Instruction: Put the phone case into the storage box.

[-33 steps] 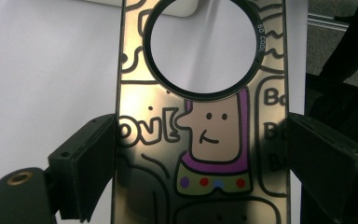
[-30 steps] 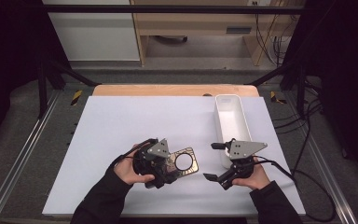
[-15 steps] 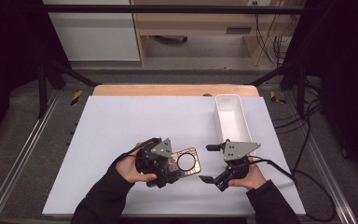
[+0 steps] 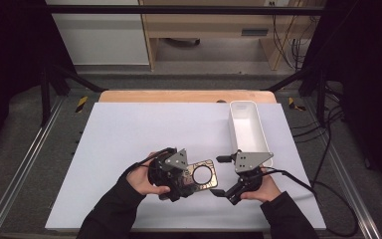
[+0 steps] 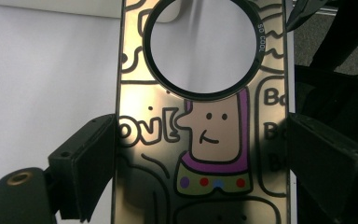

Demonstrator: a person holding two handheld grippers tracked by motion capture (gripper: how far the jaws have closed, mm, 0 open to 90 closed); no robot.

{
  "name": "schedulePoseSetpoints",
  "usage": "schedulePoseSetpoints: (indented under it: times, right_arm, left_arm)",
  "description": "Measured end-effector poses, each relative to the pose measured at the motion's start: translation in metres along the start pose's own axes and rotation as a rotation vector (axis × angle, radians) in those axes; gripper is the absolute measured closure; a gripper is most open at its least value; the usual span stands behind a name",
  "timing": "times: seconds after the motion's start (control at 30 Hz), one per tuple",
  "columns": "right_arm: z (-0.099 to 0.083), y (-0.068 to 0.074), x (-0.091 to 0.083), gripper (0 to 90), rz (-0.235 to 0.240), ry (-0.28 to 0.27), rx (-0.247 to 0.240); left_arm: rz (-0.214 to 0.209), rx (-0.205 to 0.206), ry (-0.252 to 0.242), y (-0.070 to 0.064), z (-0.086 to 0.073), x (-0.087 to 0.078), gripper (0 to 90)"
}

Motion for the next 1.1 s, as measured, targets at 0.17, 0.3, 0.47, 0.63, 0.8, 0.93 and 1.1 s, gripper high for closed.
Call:
schedulePoseSetpoints:
  times: [0.17, 0.3, 0.47, 0.63, 0.8, 0.93, 1.1]
  right_arm:
    - [-0.001, 0.000, 0.002, 1.6, 0.006, 0.002, 0.002]
    - [-0.002, 0.001, 0.003, 1.5, 0.021, 0.001, 0.006]
    - [-0.002, 0.002, 0.005, 1.4, 0.038, 0.000, 0.004]
    - [-0.002, 0.005, 0.008, 1.4, 0.059, 0.004, -0.003]
    - [-0.001, 0.008, 0.012, 0.7, 0.085, 0.003, -0.005]
    - [-0.002, 0.009, 0.013, 1.0, 0.098, 0.005, -0.015]
    - [-0.003, 0.011, 0.014, 2.5, 0.115, 0.000, -0.015]
  left_arm:
    - [-0.011, 0.008, 0.003, -0.001, 0.003, 0.002, 11.5]
    - [-0.019, 0.015, 0.007, -0.002, 0.005, 0.004, 11.5]
    - [-0.037, 0.020, 0.006, -0.003, 0.005, 0.006, 11.5]
    - [-0.060, 0.027, 0.004, -0.005, 0.006, 0.009, 11.5]
    - [-0.072, 0.043, 0.001, -0.007, 0.007, 0.009, 11.5]
    - [-0.079, 0.048, 0.009, -0.009, 0.006, 0.009, 11.5]
    - [-0.085, 0.057, 0.004, -0.010, 0.006, 0.010, 11.5]
Point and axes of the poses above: each handheld gripper's, and its own axes: x roughly forward along the jaws, z roughly out of its top, y roughly to its left, the point moved 6 cm from there along x, roughly forward along the jaws, and after that the axes turned 13 degrees about -y, right-handed, at the moved point
